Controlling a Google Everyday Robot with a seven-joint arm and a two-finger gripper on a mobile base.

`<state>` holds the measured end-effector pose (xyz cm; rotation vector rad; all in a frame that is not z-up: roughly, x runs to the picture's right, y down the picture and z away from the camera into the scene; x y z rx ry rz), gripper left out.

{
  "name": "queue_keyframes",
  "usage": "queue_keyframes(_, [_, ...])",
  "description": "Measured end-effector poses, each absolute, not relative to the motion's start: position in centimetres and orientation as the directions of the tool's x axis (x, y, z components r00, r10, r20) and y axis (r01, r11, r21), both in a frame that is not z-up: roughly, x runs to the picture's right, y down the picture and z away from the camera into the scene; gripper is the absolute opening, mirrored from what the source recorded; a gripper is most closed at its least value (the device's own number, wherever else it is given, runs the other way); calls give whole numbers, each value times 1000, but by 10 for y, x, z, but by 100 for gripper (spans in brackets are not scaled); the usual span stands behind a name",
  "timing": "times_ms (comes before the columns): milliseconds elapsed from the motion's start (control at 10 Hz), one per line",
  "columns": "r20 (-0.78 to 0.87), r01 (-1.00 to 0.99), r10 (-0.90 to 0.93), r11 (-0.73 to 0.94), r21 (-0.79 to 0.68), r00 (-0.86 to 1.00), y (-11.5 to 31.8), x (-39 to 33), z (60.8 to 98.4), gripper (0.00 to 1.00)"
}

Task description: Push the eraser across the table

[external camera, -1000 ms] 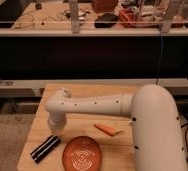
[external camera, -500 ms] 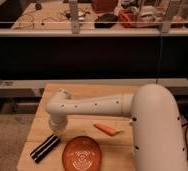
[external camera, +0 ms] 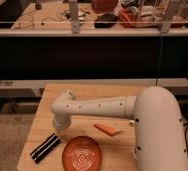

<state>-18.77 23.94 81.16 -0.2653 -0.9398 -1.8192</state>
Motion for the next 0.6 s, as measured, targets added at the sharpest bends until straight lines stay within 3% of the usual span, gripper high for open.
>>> queue_keyframes(600, [538, 806, -660, -179, 564, -524, 251, -208, 803, 0])
